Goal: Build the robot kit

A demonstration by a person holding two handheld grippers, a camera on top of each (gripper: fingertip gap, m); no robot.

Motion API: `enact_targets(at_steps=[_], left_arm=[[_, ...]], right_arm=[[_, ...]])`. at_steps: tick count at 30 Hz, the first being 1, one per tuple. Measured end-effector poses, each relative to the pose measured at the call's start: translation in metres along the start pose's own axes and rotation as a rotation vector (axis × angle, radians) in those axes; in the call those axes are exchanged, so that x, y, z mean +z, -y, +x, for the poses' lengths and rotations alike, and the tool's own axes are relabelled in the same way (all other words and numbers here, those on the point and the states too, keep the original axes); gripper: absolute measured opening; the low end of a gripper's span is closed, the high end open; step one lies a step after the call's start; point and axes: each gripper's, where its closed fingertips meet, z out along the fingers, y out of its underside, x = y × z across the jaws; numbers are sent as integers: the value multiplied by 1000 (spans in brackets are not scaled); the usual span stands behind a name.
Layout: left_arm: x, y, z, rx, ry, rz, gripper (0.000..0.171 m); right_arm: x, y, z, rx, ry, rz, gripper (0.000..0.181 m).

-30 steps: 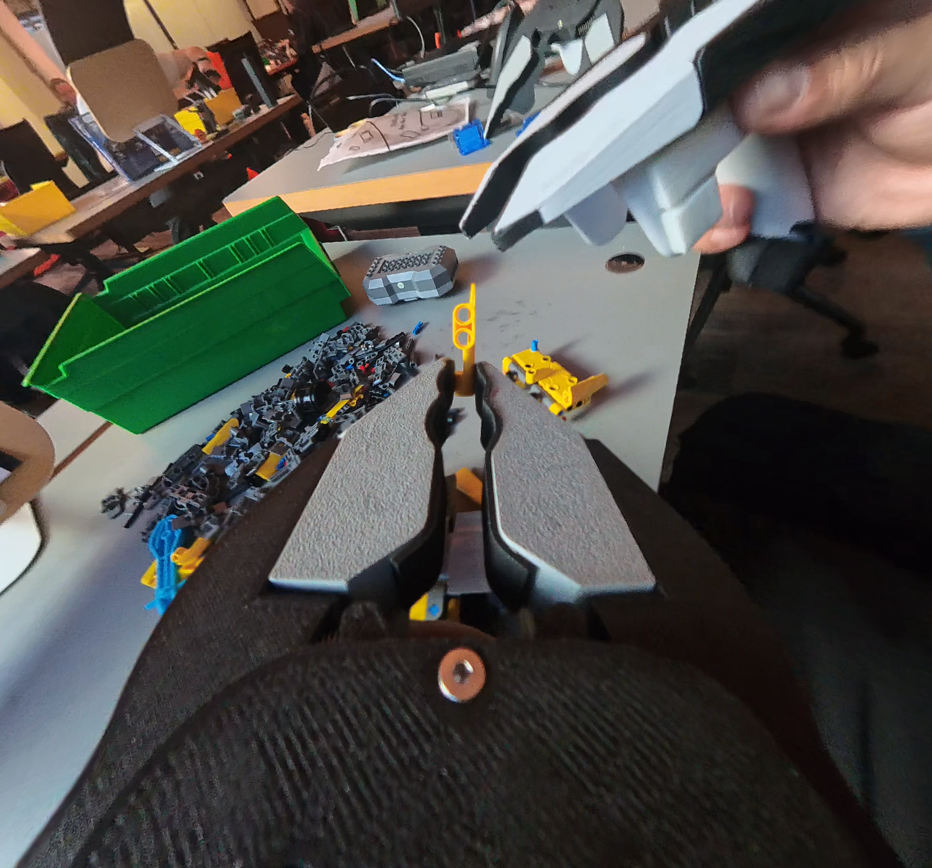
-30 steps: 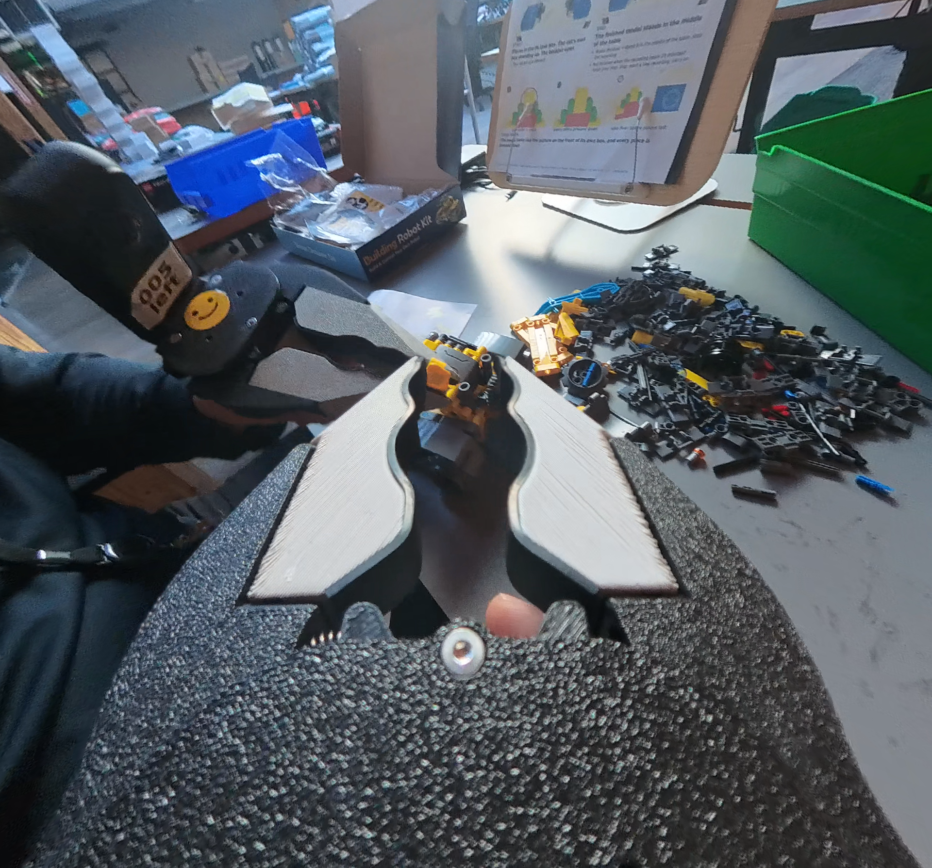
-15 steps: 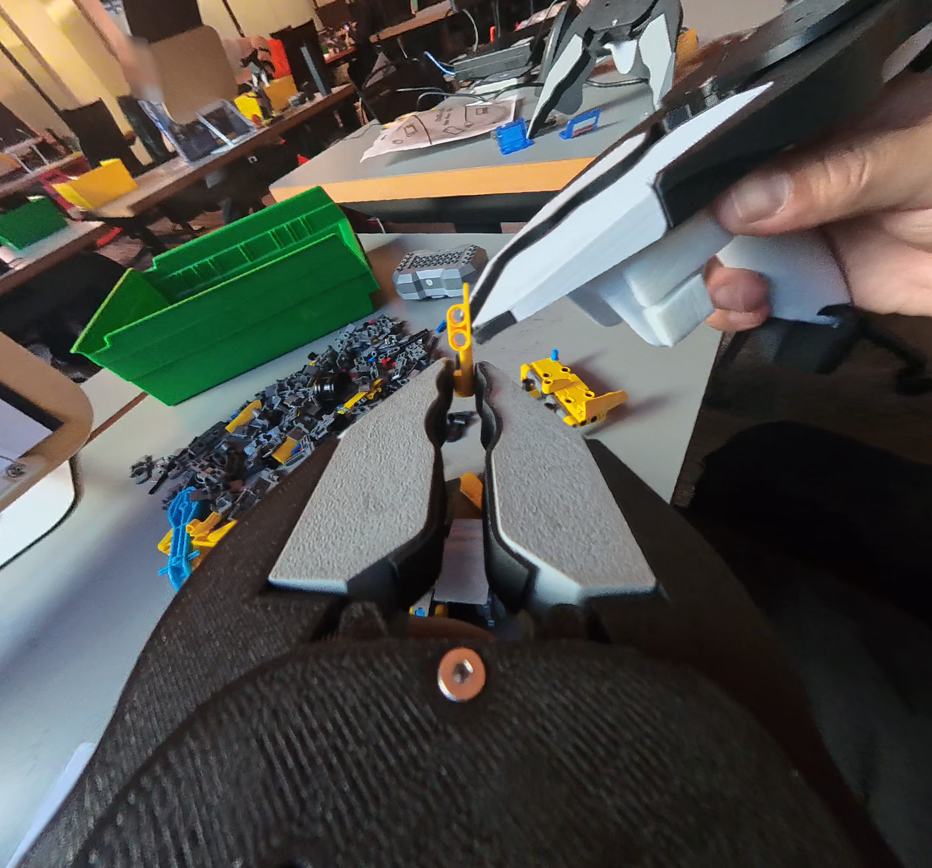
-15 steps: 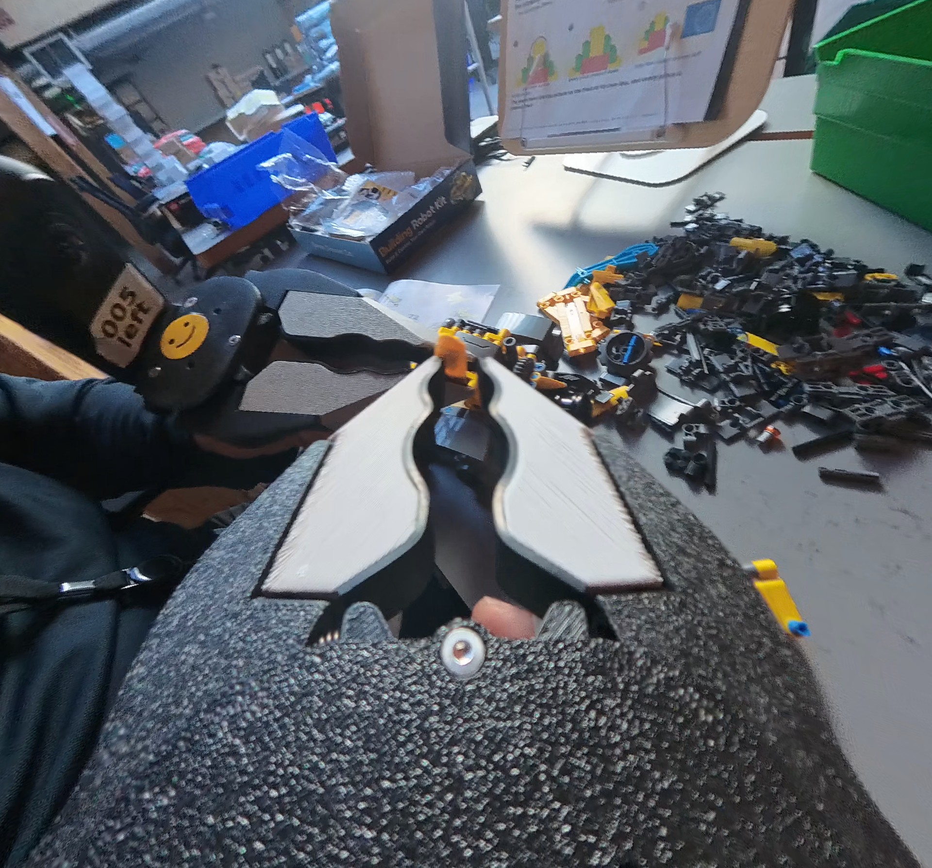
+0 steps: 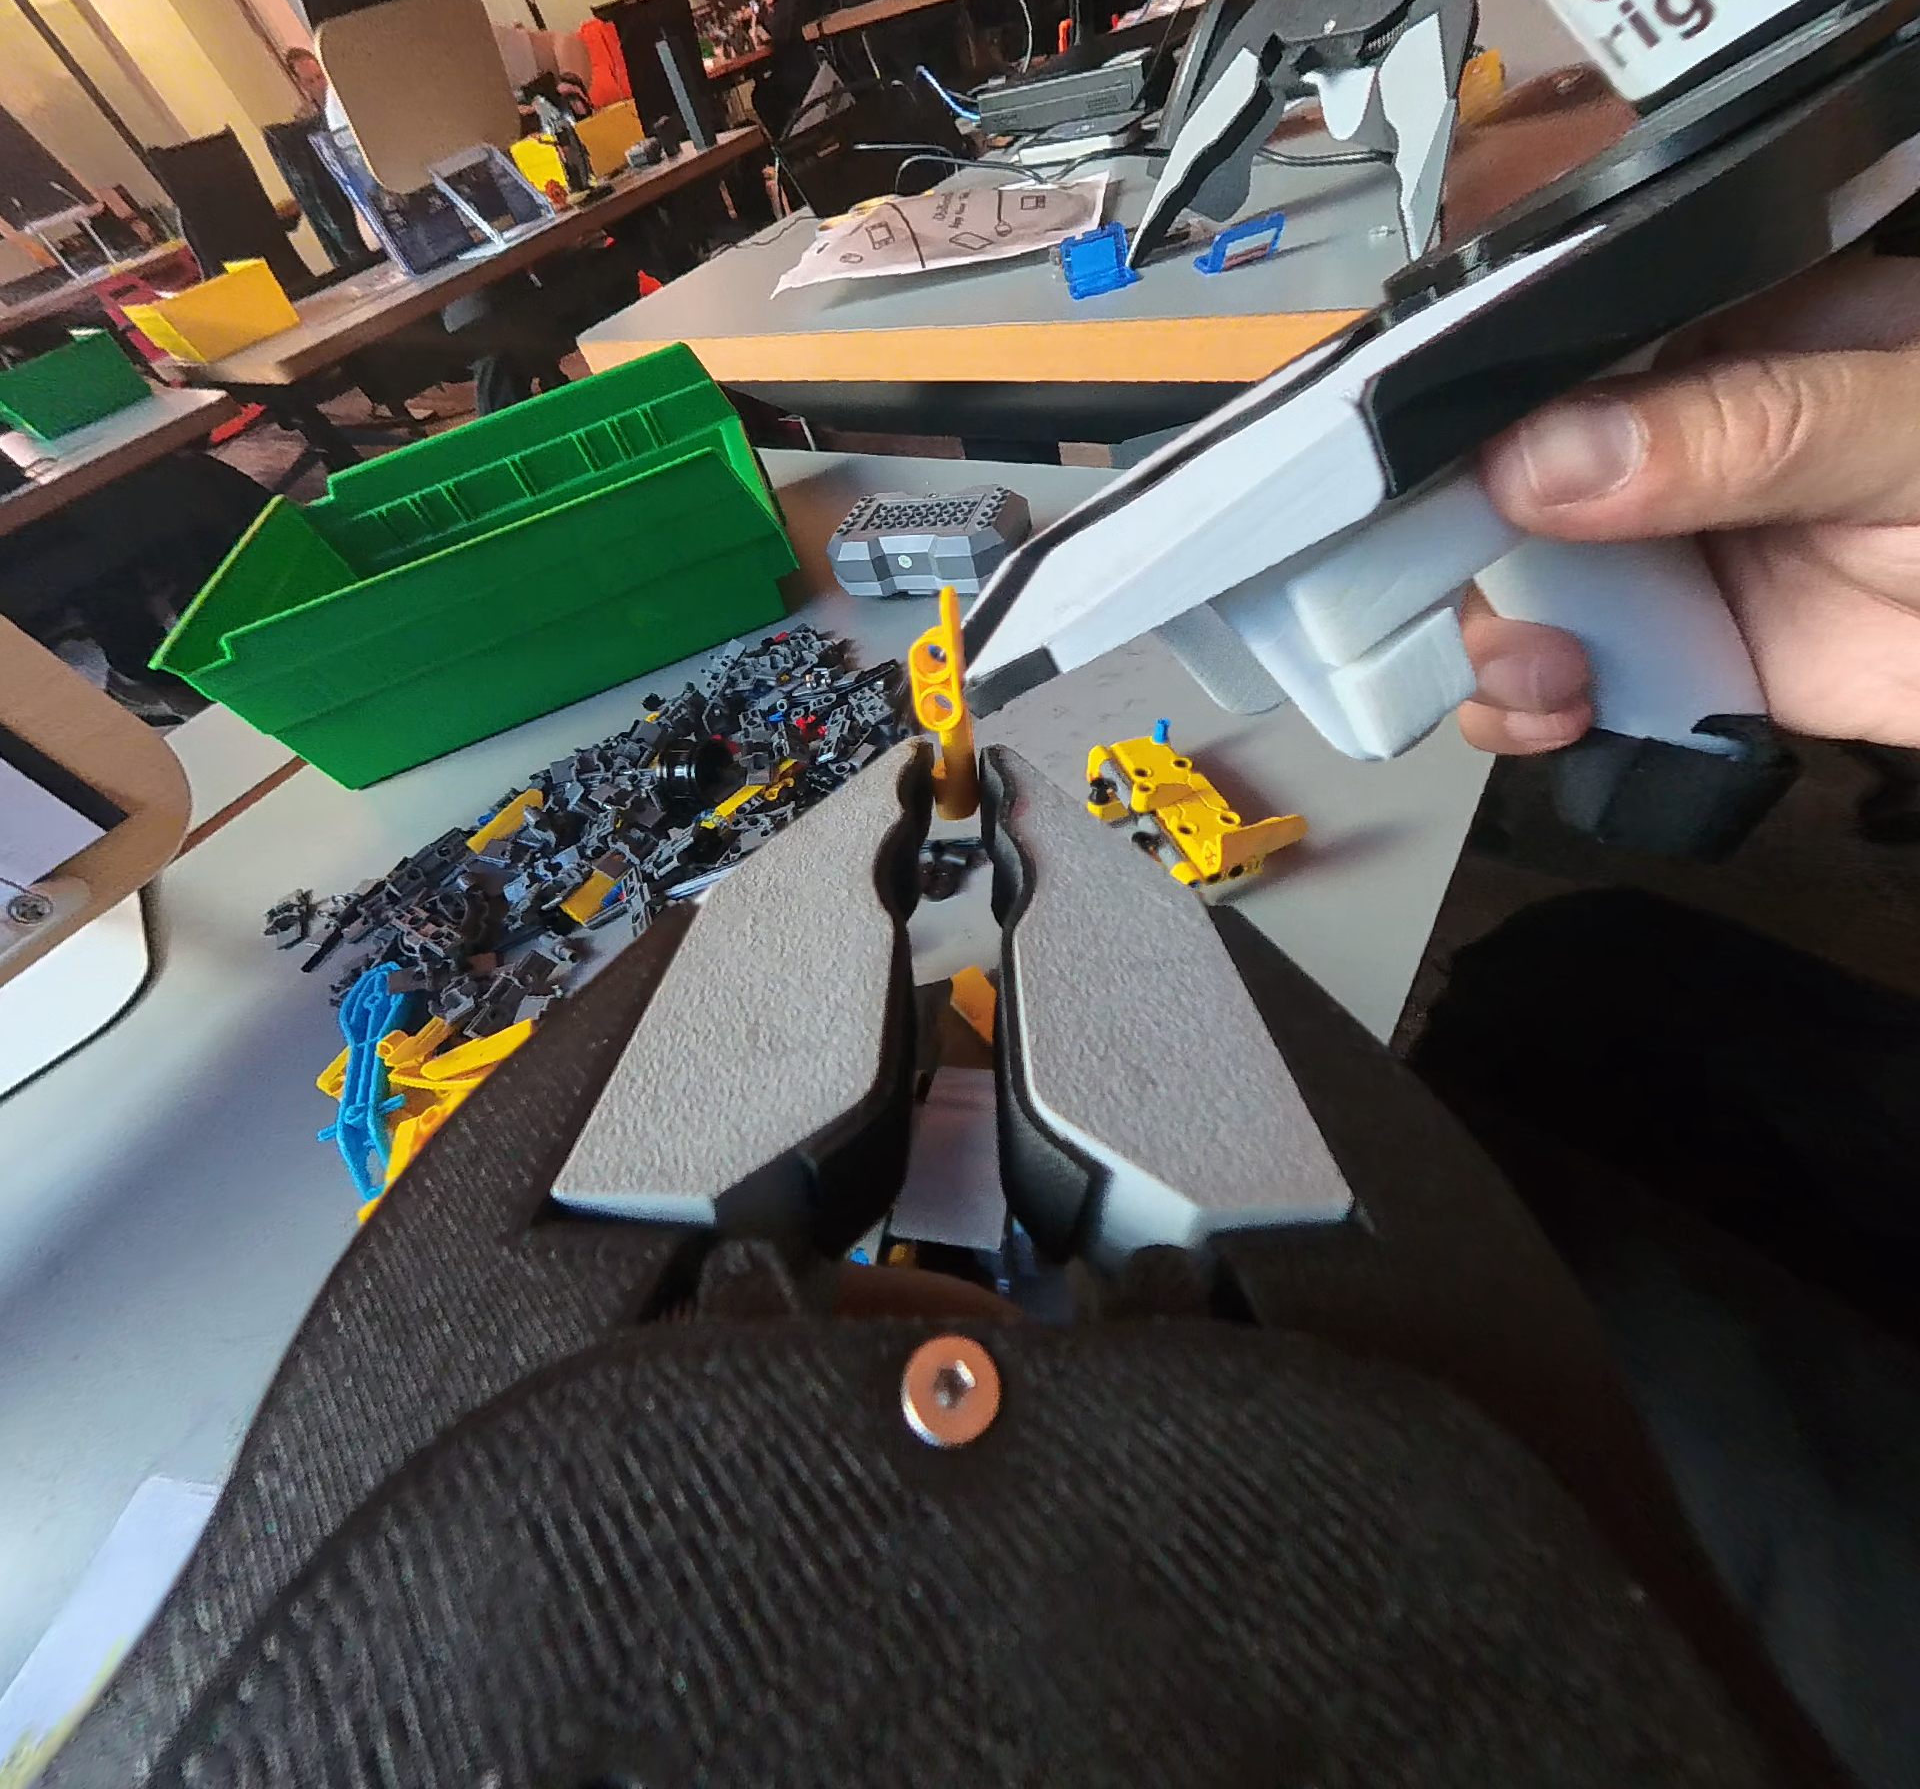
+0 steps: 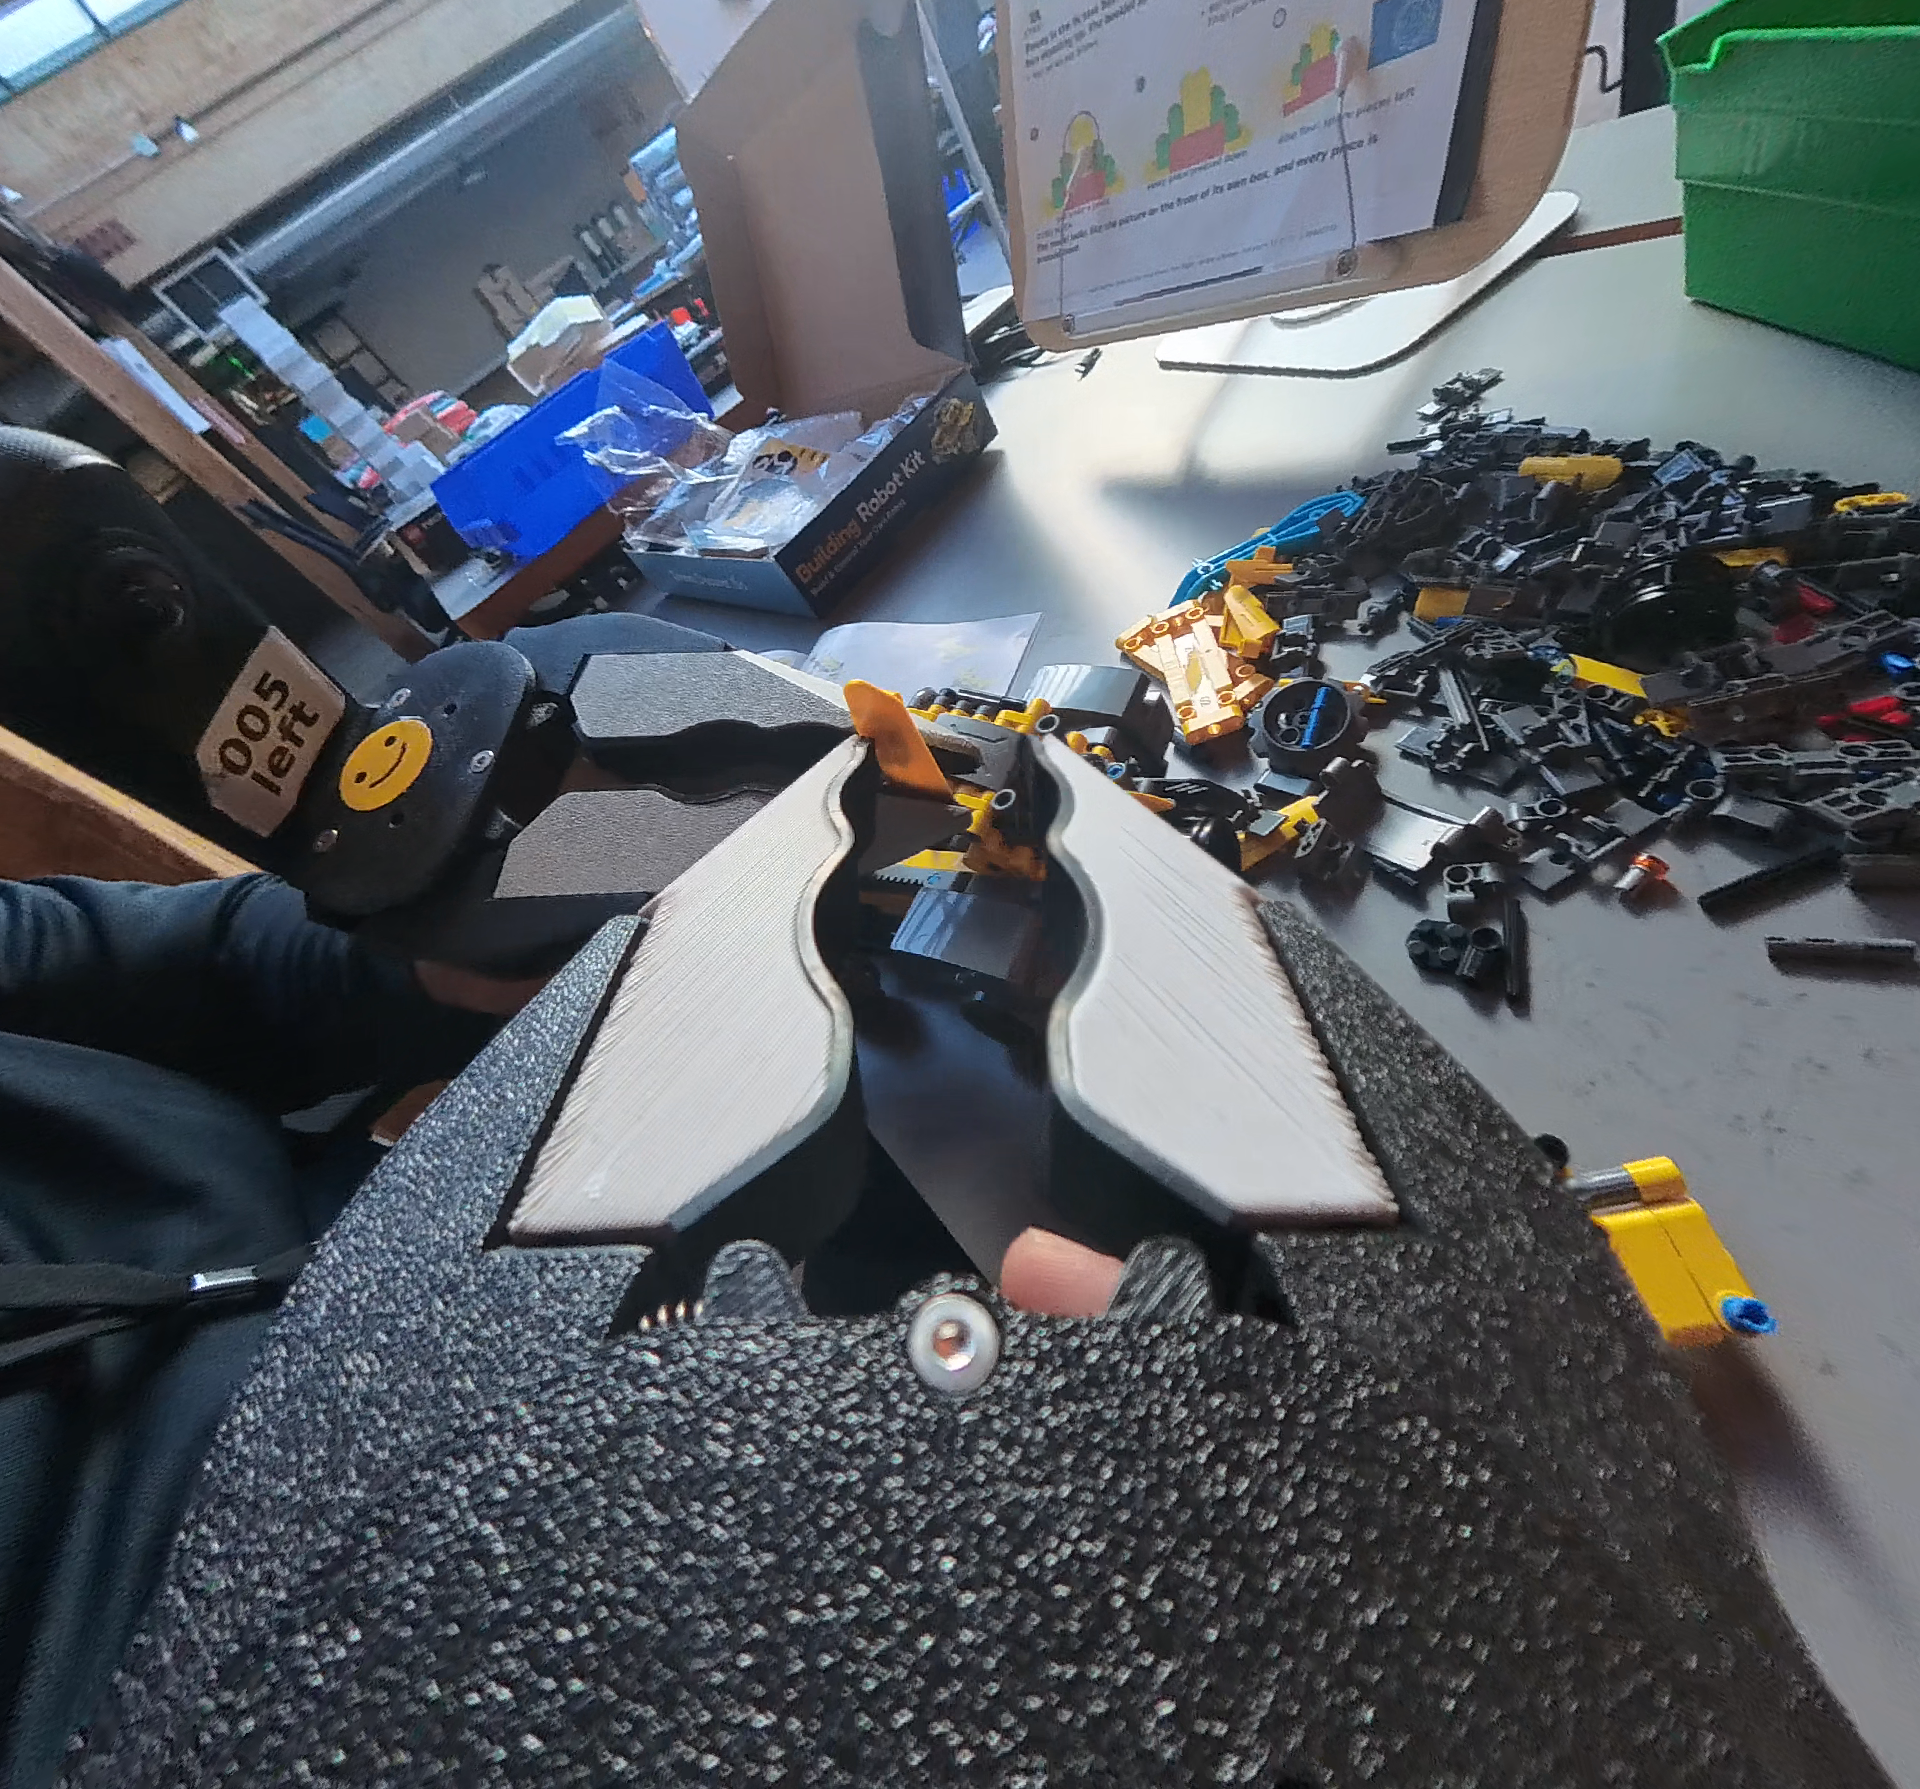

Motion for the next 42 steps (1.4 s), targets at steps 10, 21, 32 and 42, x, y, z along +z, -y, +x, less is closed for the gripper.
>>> enact_targets(at_steps=[10,21,32,42], left_arm=[[2,-7,18,159,-63,-19,5],[-16,-18,8,1090,76,77,5],[-28,-25,12,1057,121,147,5],[-8,-18,-28,912,204,66,6]], right_arm=[[-9,-2,-4,-81,13,-32,3],[-13,-12,-26,-162,113,-109,25],[7,-46,-26,-328,59,-276,9],[31,-16,-5,-355,20,-221,8]])
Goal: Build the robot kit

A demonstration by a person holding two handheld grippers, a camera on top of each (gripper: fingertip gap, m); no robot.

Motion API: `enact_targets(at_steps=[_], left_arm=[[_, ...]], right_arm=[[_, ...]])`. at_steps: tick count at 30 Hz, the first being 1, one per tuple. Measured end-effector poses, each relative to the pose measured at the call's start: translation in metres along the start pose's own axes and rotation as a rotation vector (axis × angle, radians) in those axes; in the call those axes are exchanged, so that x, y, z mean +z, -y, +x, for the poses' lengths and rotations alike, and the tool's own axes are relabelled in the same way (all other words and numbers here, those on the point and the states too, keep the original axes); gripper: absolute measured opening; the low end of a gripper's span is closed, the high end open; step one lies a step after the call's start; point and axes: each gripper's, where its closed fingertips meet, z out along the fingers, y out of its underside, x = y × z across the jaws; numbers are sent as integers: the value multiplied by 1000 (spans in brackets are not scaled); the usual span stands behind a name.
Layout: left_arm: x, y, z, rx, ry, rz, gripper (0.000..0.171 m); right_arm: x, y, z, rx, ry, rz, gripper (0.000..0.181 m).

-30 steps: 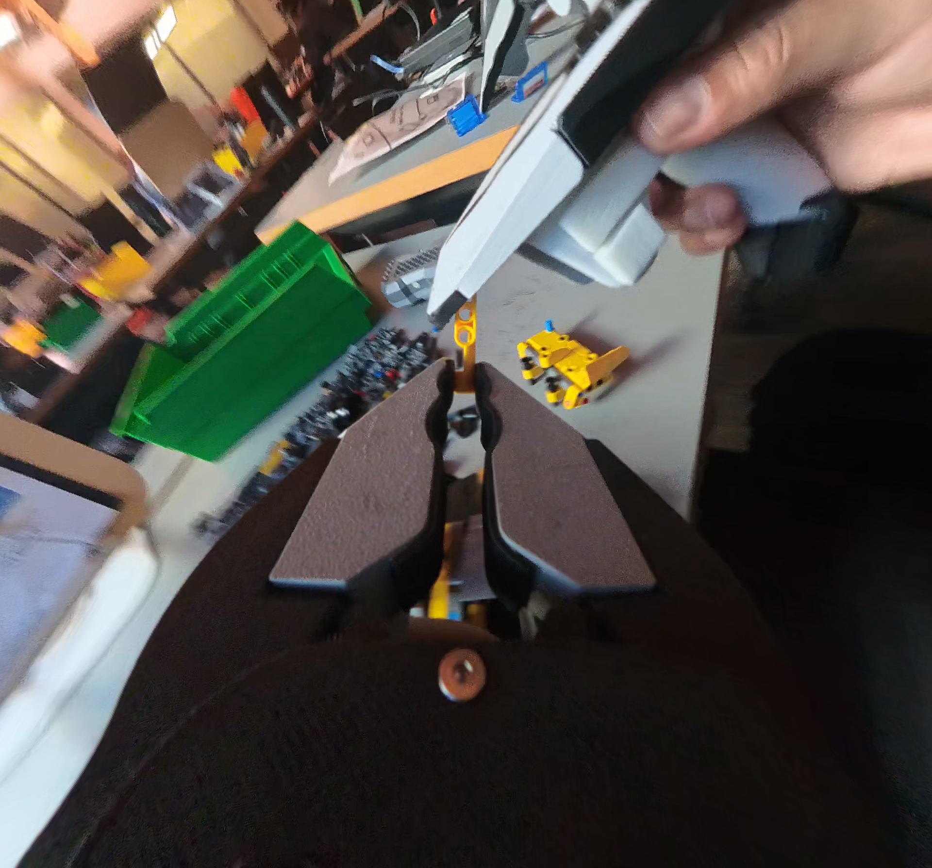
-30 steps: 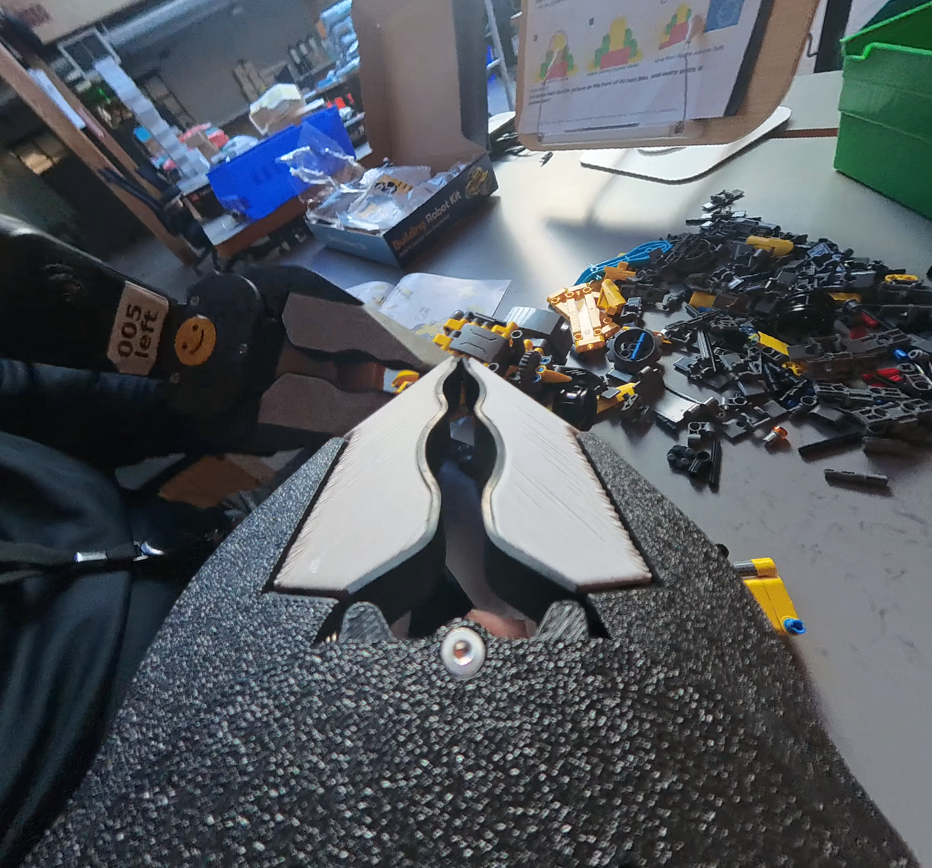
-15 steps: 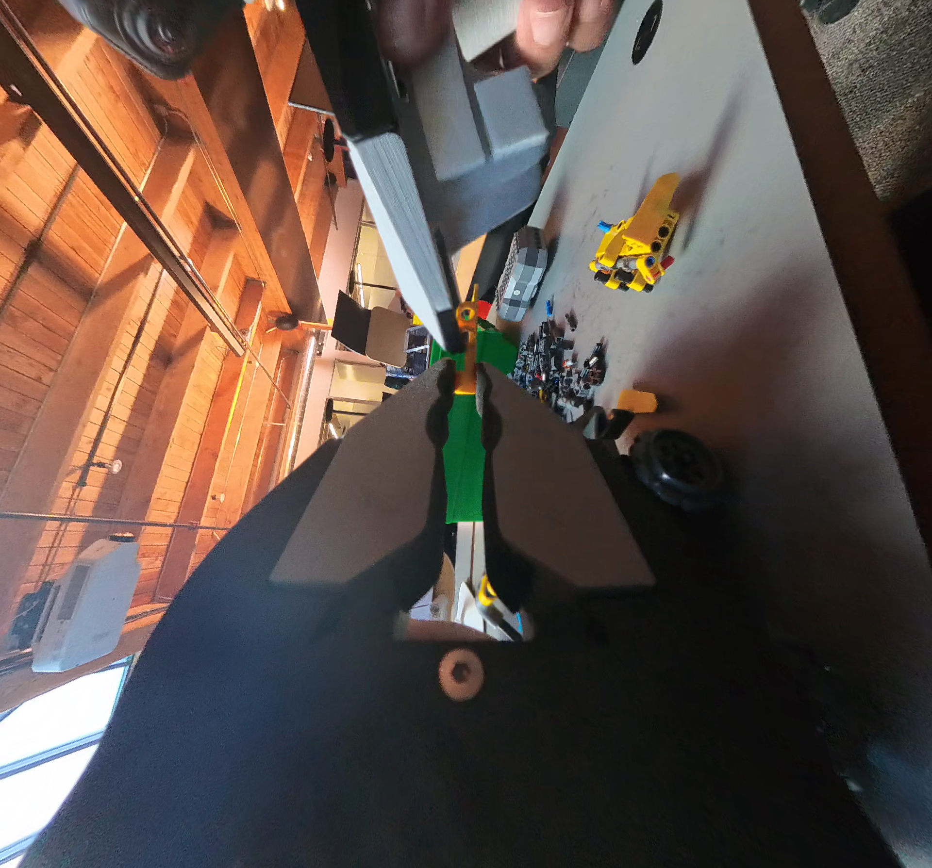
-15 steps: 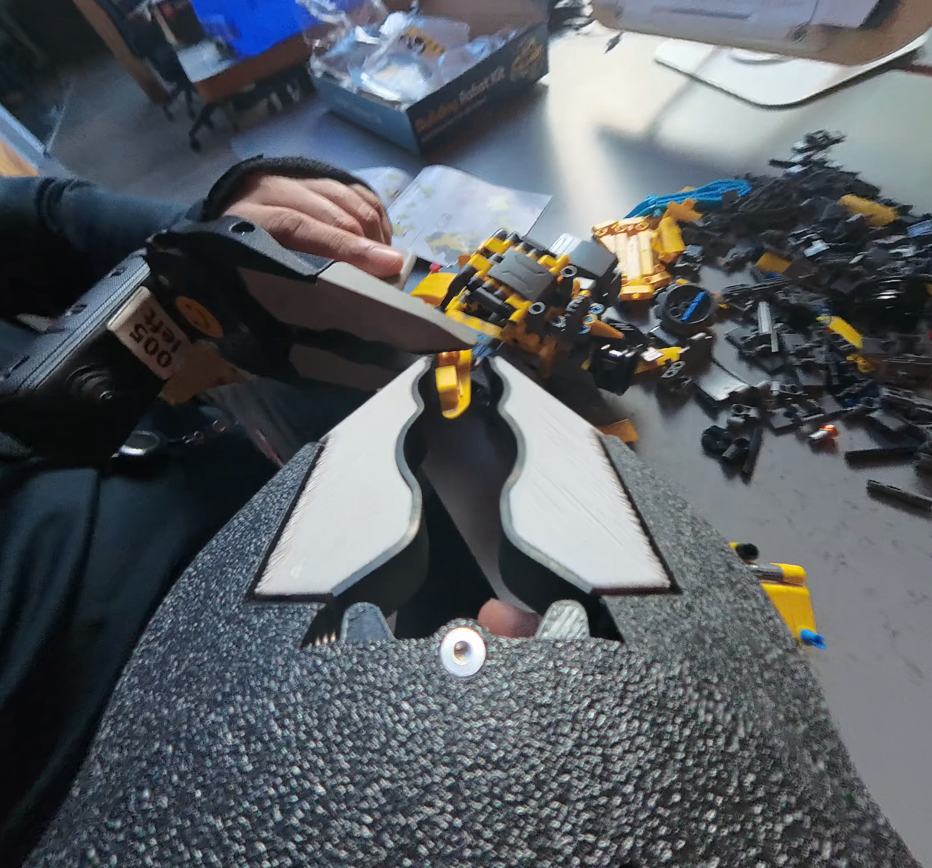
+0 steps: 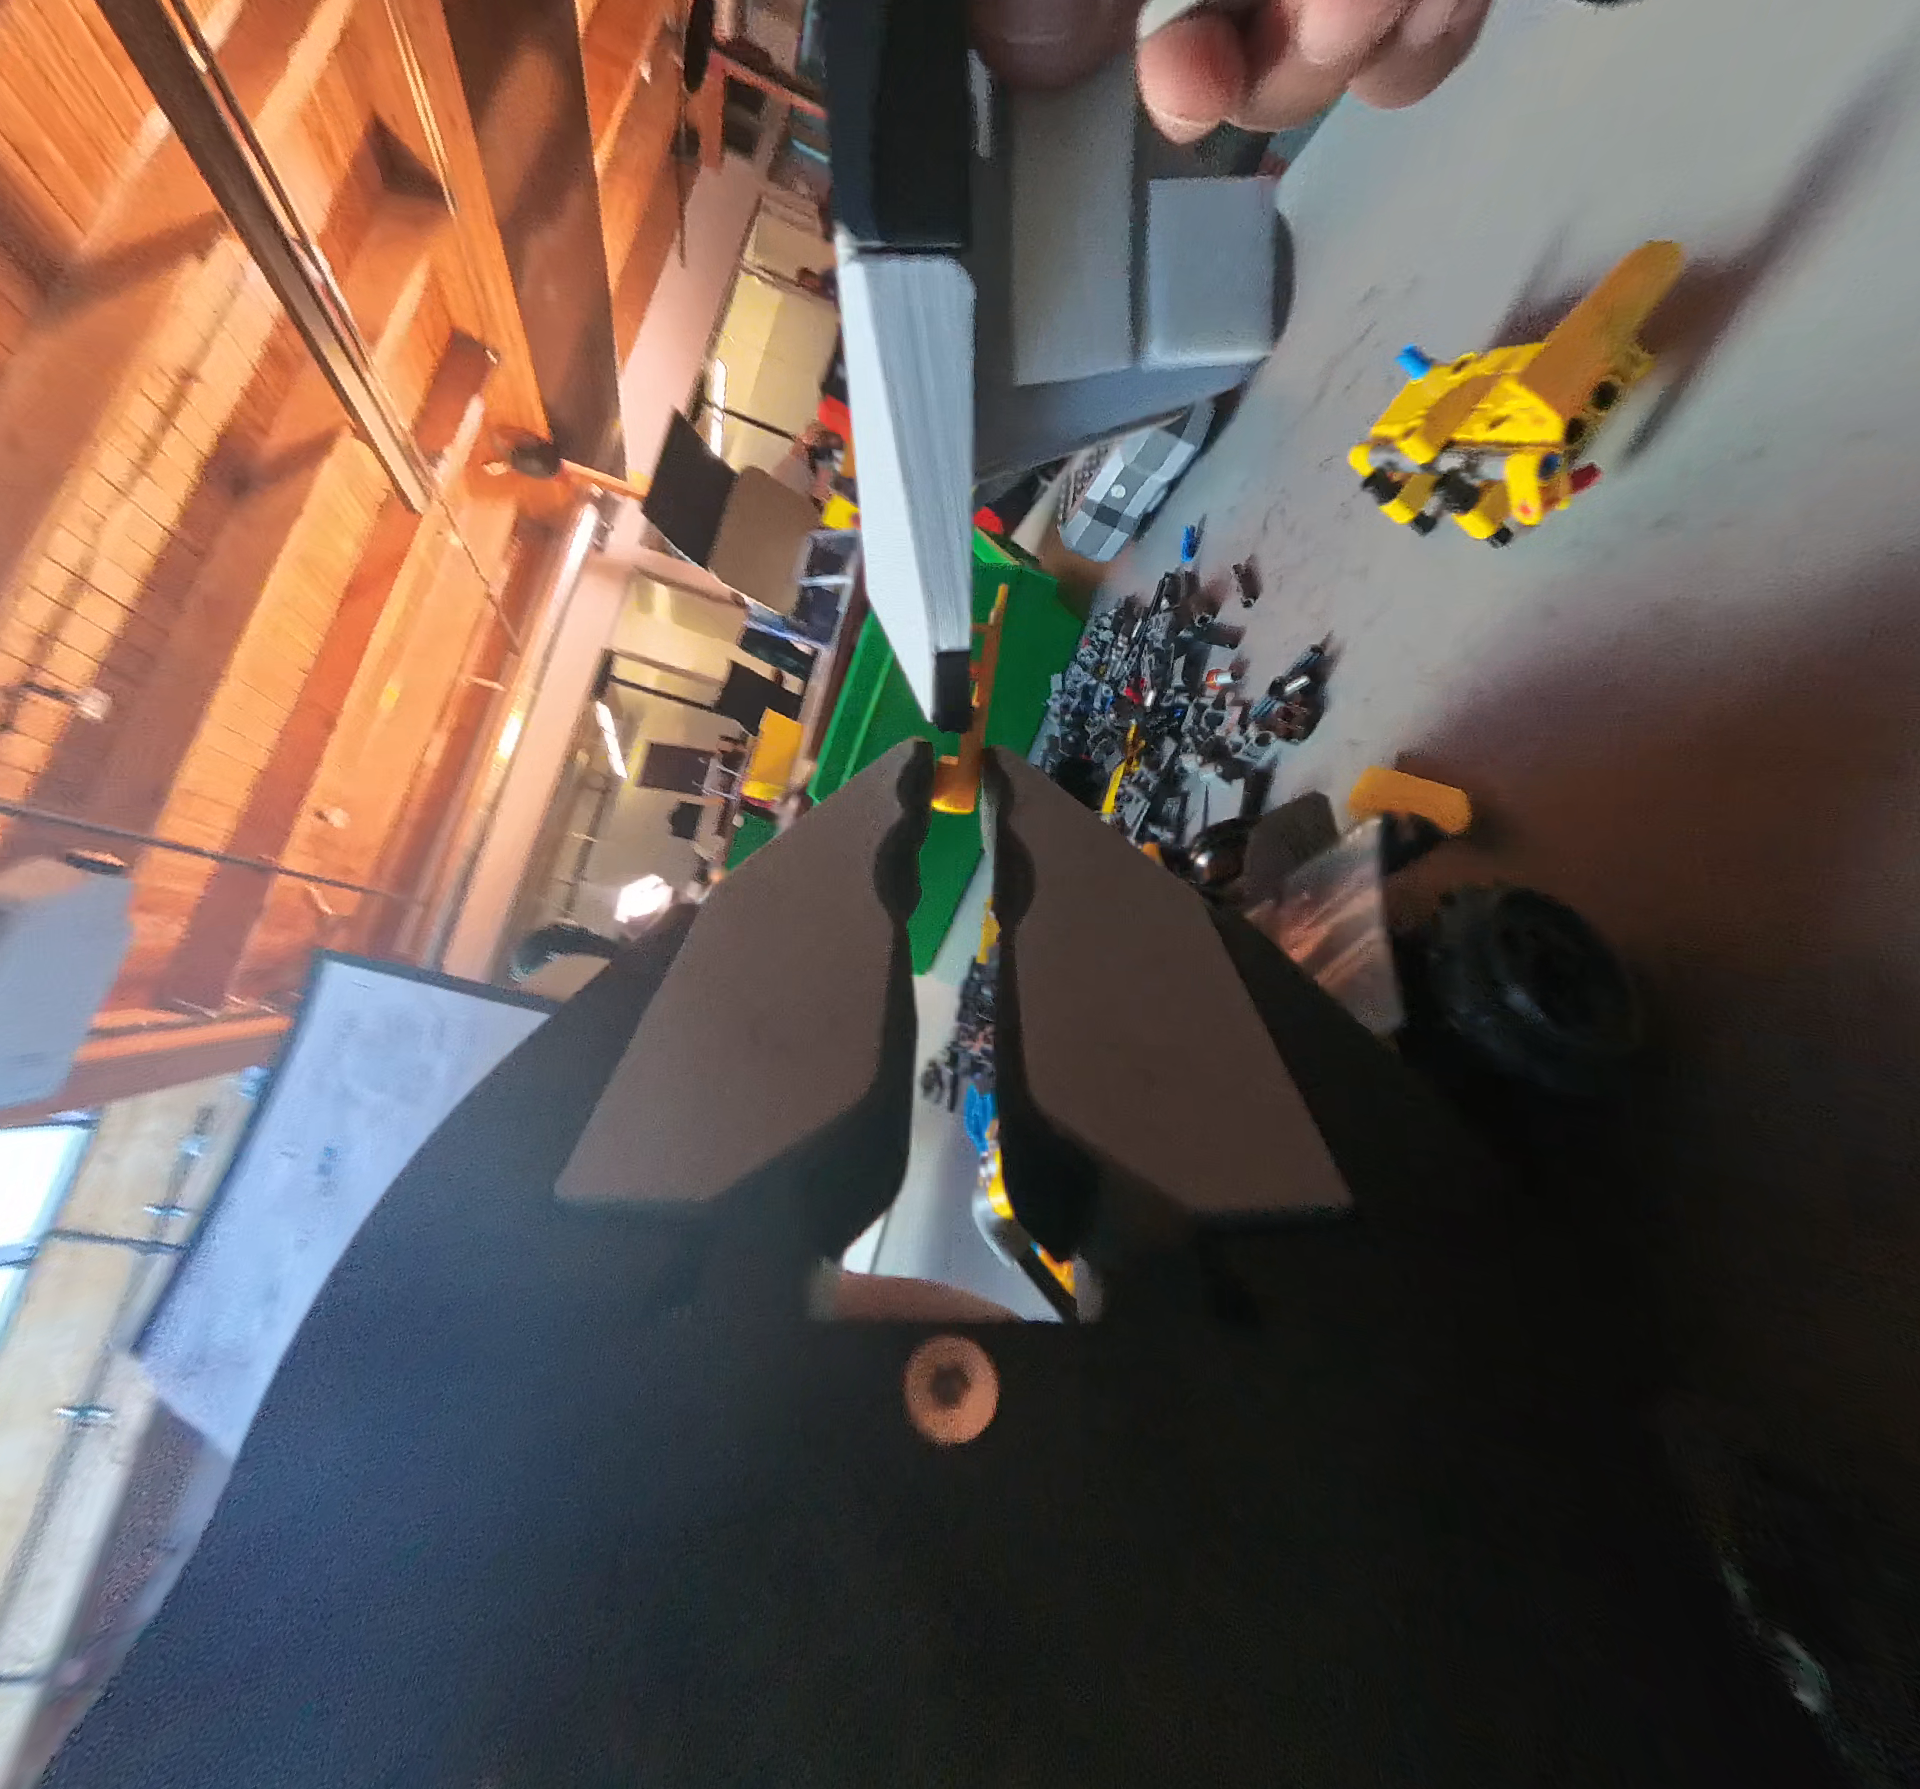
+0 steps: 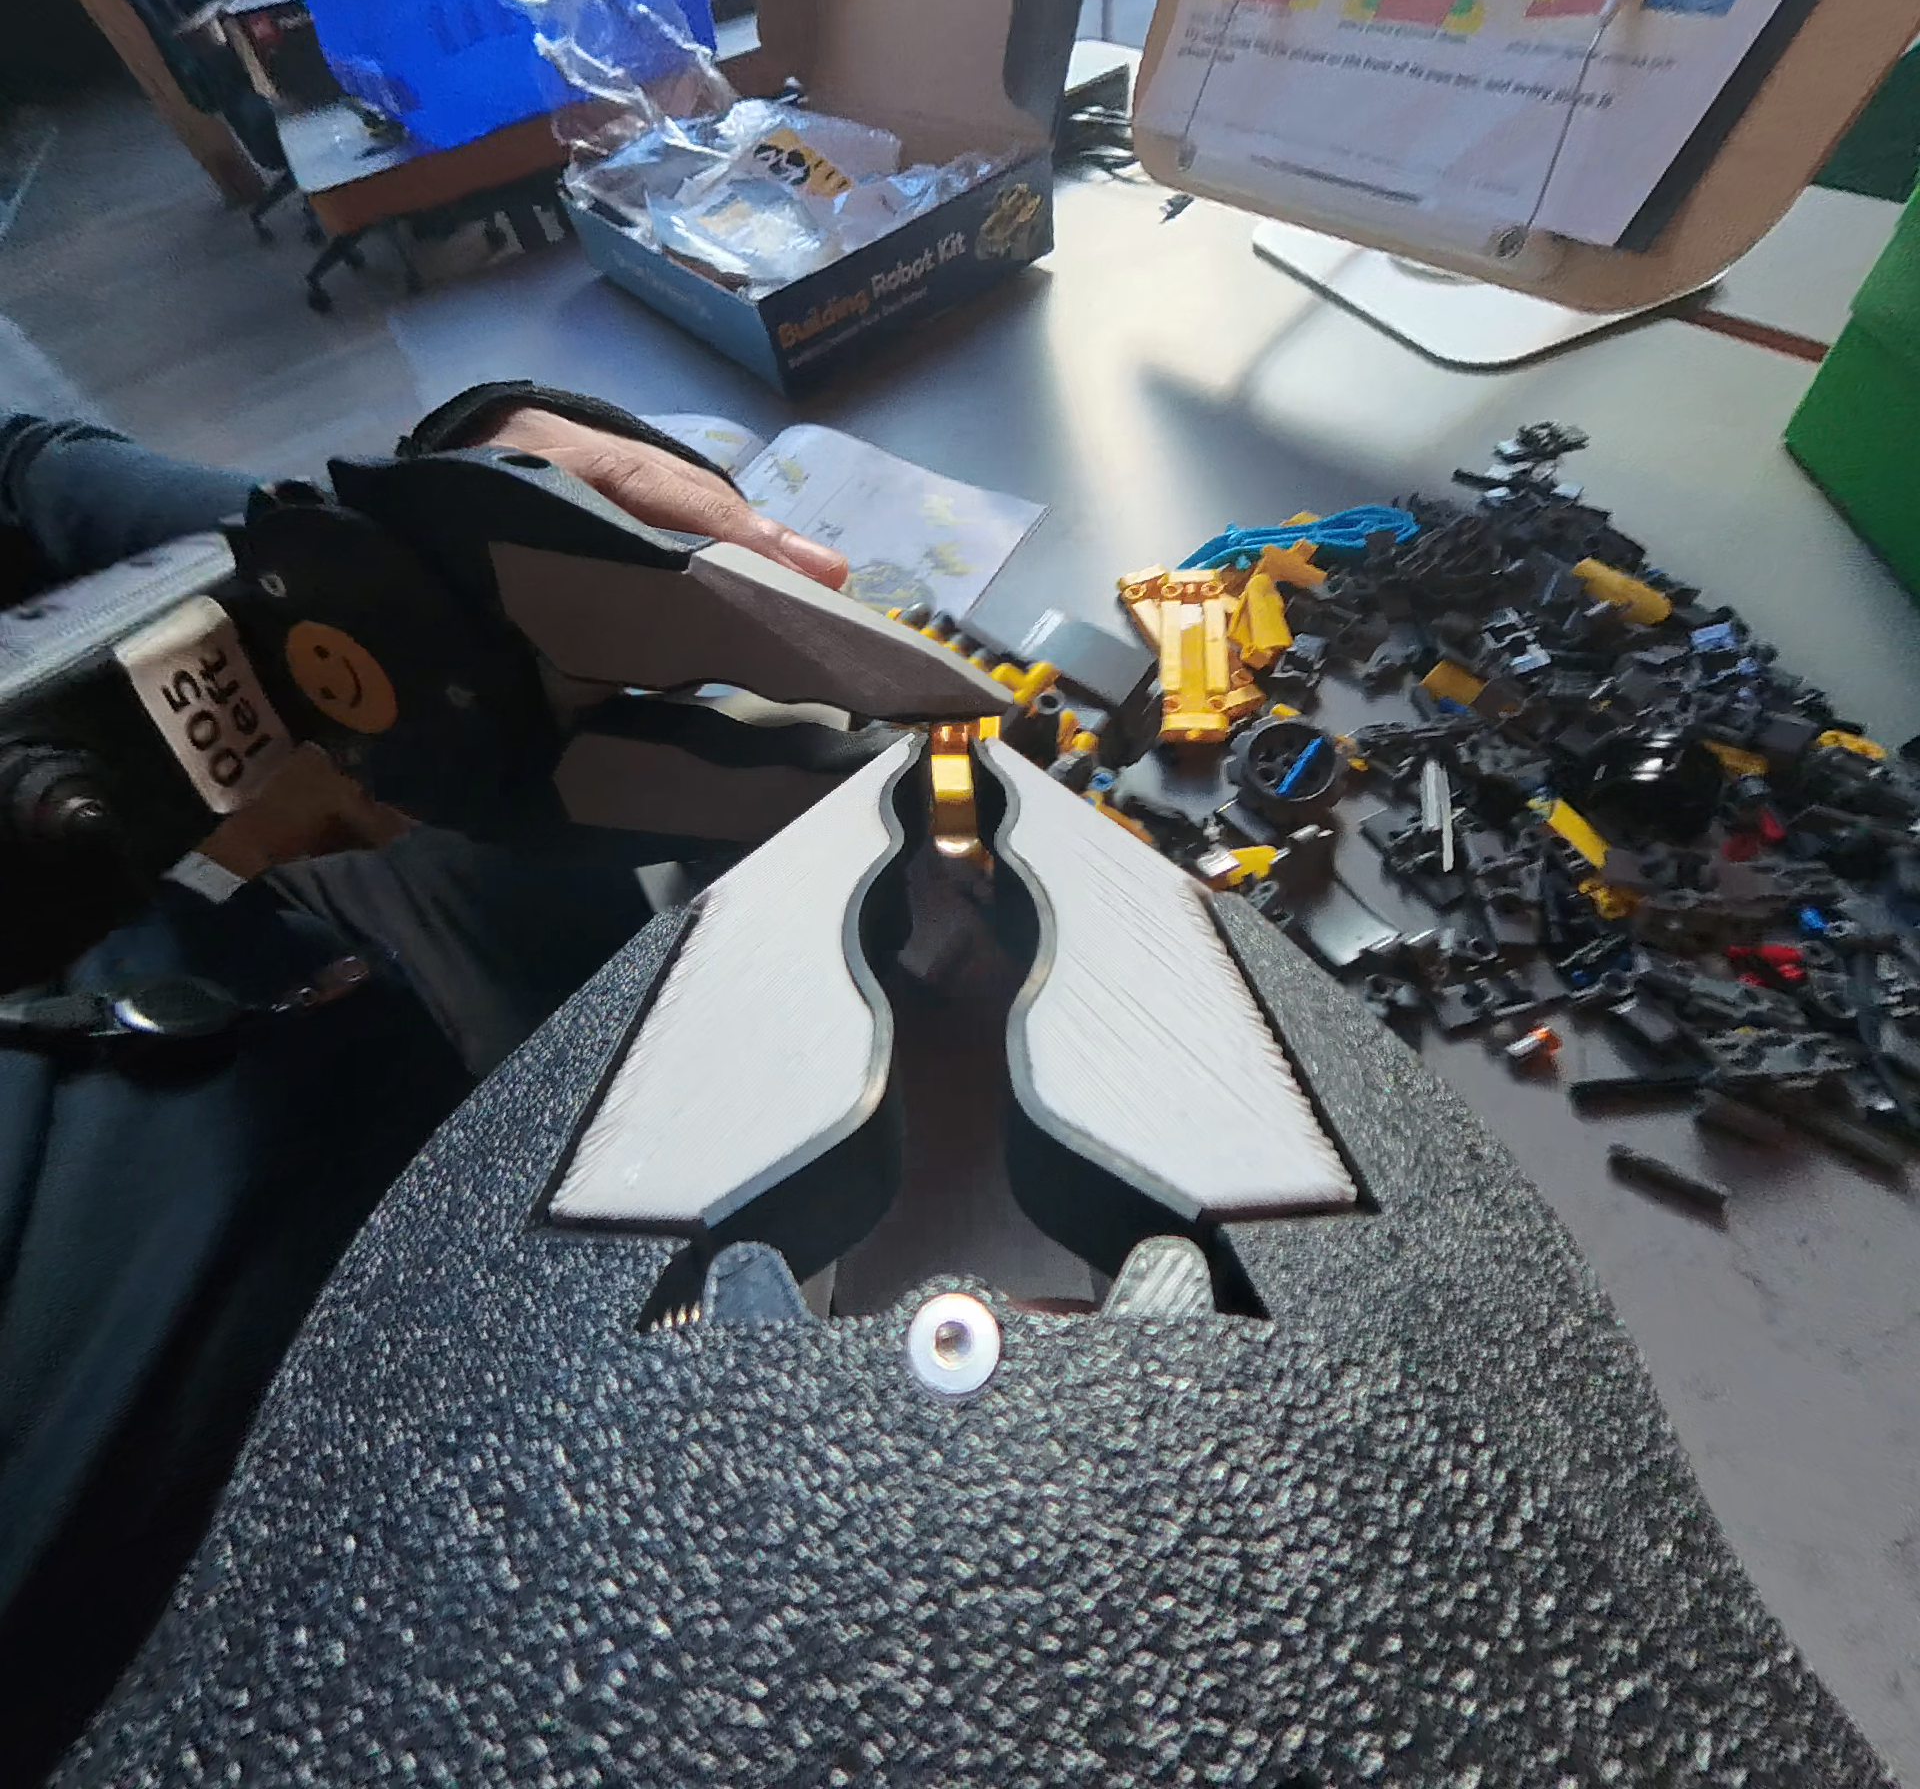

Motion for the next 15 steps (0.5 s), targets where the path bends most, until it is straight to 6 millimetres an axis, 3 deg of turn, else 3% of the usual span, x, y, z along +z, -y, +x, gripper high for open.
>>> enact_targets(at_steps=[4,7,10,13,15], left_arm=[[20,-26,-25,-191,-54,-115,16],[17,-49,-39,-425,-106,-156,29],[-5,-74,-49,-700,-168,-157,32],[-36,-107,-46,-911,-231,-175,32],[-57,-132,-42,-976,-228,-211,33]], right_arm=[[5,13,45,-7,-88,-29,7],[12,4,82,20,-140,-115,7],[22,-27,112,-4,-204,-286,7],[32,-62,120,-34,-194,-470,12],[36,-74,122,-37,-182,-524,19]])
